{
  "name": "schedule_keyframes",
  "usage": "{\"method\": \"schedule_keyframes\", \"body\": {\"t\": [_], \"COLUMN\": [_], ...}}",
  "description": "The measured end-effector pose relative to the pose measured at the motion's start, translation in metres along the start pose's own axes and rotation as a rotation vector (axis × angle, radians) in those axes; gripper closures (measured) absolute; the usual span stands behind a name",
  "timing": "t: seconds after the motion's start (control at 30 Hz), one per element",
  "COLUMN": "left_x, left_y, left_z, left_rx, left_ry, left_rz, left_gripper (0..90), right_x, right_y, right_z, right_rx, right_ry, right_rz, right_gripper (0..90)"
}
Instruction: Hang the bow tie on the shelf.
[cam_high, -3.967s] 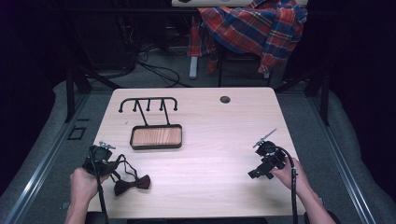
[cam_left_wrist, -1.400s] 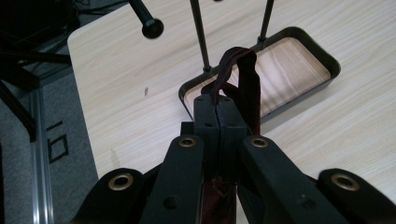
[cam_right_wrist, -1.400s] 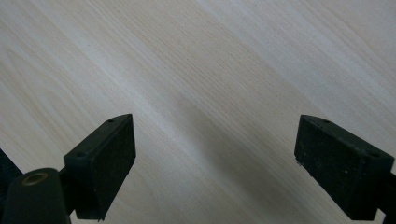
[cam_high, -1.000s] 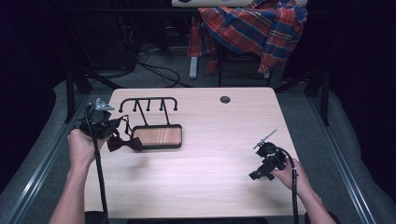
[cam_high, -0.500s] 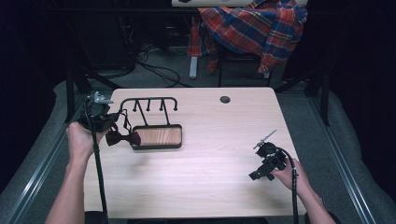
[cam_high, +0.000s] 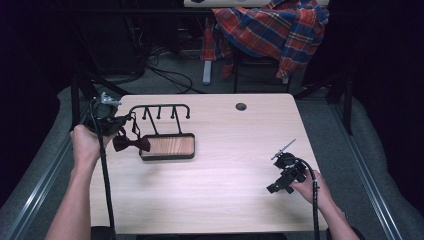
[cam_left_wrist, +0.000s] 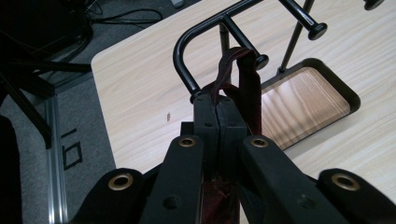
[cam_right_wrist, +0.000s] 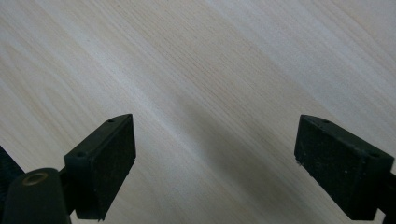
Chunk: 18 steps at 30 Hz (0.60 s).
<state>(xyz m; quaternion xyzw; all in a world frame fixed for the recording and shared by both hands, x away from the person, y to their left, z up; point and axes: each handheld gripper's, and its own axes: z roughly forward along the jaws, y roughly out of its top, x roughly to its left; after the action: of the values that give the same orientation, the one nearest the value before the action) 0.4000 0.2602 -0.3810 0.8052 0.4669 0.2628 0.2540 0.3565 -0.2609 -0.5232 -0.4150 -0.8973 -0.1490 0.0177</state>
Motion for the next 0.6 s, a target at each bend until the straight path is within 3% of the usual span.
{"method": "schedule_keyframes", "body": {"t": [0.33, 0.37, 0.43, 0.6], "left_x": [0.007, 0.007, 0.009, 0.012], "left_y": [0.007, 0.008, 0.009, 0.011], "left_z": [0.005, 0.006, 0.008, 0.014], "left_rx": [0.016, 0.019, 0.024, 0.035], "left_ry": [0.005, 0.009, 0.009, 0.014], "left_rz": [-0.004, -0.006, -0.009, -0.015], "left_gripper": [89.1, 89.1, 89.0, 89.0], "right_x": [0.0, 0.002, 0.002, -0.001], "right_y": [0.001, -0.001, -0.001, 0.001], "right_z": [0.0, 0.002, 0.002, -0.001], "right_rx": [0.019, -0.018, -0.019, 0.025], "right_ry": [0.001, 0.003, 0.004, 0.002], "right_rz": [-0.015, 0.016, 0.017, -0.014], "right_gripper": [12.3, 12.3, 12.3, 12.3]}}
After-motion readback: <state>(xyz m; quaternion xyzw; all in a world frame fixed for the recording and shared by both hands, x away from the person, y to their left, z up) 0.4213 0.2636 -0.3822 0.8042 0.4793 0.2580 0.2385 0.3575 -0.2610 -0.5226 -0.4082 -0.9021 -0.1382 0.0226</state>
